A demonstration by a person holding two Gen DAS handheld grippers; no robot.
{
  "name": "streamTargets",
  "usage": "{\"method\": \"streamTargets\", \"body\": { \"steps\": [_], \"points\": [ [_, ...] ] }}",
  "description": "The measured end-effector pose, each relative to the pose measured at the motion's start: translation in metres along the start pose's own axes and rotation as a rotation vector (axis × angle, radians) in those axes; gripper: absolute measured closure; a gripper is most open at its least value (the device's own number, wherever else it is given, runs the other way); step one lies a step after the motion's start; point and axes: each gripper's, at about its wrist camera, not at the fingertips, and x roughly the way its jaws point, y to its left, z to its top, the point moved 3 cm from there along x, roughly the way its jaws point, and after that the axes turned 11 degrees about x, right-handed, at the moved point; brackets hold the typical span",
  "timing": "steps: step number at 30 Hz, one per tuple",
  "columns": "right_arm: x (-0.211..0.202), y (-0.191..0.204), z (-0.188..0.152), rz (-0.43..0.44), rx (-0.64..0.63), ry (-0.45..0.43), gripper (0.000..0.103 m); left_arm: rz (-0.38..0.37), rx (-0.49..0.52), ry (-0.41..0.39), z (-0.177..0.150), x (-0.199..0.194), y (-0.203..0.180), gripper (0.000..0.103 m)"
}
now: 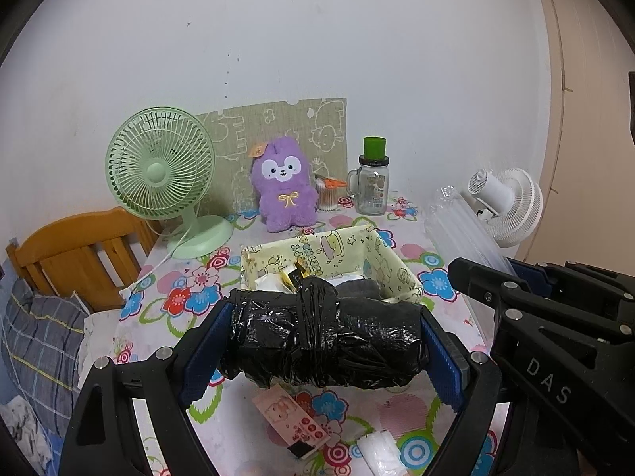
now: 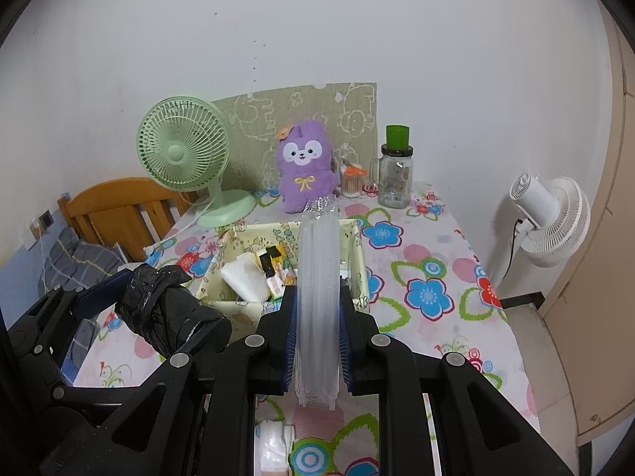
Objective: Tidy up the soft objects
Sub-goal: 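Carry the umbrella with the left tool while the right tool carries the tube pack over the fabric box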
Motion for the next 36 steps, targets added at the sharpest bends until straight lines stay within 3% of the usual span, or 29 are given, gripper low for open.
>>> {"method": "streamTargets", "body": {
  "steps": [36],
  "points": [
    [0.072, 0.001, 0.034, 0.007, -0.014, 0.054, 0.082, 0.008, -0.031, 0.053, 0.021, 0.064, 0.026, 0.014]
  ]
}}
